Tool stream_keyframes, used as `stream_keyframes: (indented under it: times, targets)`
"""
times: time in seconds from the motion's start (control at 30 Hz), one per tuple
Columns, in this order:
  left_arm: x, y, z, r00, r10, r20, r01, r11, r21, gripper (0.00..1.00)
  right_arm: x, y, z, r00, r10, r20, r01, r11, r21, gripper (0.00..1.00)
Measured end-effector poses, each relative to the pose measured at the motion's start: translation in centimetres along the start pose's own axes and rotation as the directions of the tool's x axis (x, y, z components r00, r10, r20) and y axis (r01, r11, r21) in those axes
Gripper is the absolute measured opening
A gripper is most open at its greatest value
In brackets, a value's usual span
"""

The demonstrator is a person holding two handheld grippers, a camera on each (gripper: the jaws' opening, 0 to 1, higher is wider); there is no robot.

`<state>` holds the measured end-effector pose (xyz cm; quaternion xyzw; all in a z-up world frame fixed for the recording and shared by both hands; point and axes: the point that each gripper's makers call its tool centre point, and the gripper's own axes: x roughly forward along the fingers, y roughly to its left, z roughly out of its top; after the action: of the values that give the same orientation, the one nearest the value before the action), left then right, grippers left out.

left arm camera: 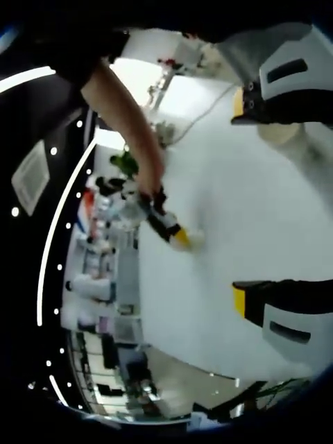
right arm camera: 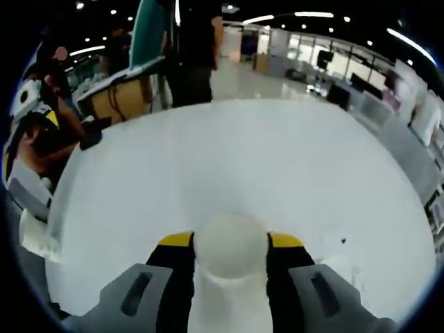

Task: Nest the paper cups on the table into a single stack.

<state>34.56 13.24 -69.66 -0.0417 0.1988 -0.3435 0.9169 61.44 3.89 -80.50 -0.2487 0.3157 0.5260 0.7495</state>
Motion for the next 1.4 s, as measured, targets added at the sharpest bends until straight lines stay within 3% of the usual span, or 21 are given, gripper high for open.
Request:
stream_keyframes:
  times: [0.1,0.37,0.73,0.8,1.03,1.17,1.4]
  targets:
    - [-0.2,0.3,0.3,1.000,0.014,0.011,-0.013,1.000,-0.008,0.92,-0.4,0.7,0.1,1.000,0.004,0.023,-0.006,0.997,0.080,0.37]
    - [-0.5,0.0,1.1,1.000,0.011,0.017,-0.011,1.000,0.009,0.92,-2.1,1.1,0.5,0.997,-0.009,0.076,-0.004,0.986,0.167,0.36]
    - [-1.0,-1.6,3.0,0.999,-0.022,0.044,0.020,0.999,0.045,0.92,-9.0,3.8,2.4,0.980,-0.055,0.191,0.009,0.973,0.230,0.36]
    - [-1.2,-1.9,3.2,0.998,-0.027,0.049,0.024,0.998,0.054,0.92,-11.1,4.9,3.4,0.968,-0.064,0.243,0.007,0.973,0.229,0.36]
    - [-1.9,-3.0,3.1,0.998,-0.048,0.051,0.045,0.998,0.054,0.92,-17.1,9.1,4.9,0.948,-0.069,0.311,0.002,0.977,0.212,0.36]
    - [-2.2,-3.8,2.8,0.997,-0.064,0.041,0.061,0.996,0.063,0.92,-19.2,10.9,4.8,0.939,-0.078,0.336,0.004,0.977,0.215,0.36]
    - [-2.4,-4.6,1.6,0.996,-0.088,0.014,0.087,0.995,0.057,0.92,-21.0,12.9,3.7,0.929,-0.083,0.360,-0.010,0.968,0.250,0.36]
